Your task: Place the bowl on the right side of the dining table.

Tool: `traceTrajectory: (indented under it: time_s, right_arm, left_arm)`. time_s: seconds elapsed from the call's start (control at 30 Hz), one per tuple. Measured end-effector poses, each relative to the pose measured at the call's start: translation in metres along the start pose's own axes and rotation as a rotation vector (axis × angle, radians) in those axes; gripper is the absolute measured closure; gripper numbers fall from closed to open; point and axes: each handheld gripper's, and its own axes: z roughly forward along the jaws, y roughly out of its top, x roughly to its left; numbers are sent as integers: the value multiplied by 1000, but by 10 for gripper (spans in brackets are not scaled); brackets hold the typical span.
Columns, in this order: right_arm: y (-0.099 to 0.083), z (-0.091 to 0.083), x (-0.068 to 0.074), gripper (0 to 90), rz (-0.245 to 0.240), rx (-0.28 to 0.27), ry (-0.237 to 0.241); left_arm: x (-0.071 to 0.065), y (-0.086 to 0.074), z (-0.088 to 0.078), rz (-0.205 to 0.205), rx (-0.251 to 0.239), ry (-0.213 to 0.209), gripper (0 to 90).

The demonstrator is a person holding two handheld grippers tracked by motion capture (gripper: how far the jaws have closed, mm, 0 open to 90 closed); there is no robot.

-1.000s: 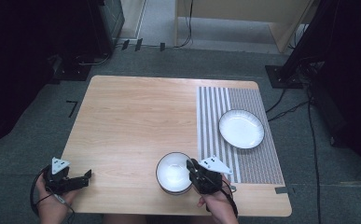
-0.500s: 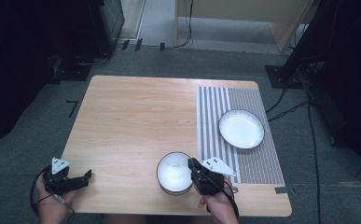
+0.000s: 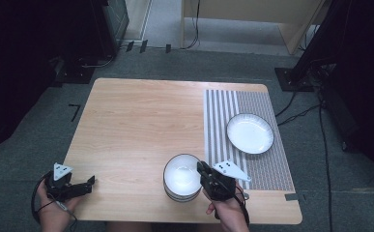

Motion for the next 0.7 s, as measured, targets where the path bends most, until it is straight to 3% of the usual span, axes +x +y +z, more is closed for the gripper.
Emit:
traceTrajectory:
  time_s: [0.33, 0.7]
  right_arm:
    - [11, -11, -10, 830, 17, -31, -15]
    - [21, -18, -30, 831, 61, -54, -50]
  left_arm:
    - [0, 0, 0, -1, 0, 0, 0]
    - [0, 0, 0, -1, 0, 0, 0]
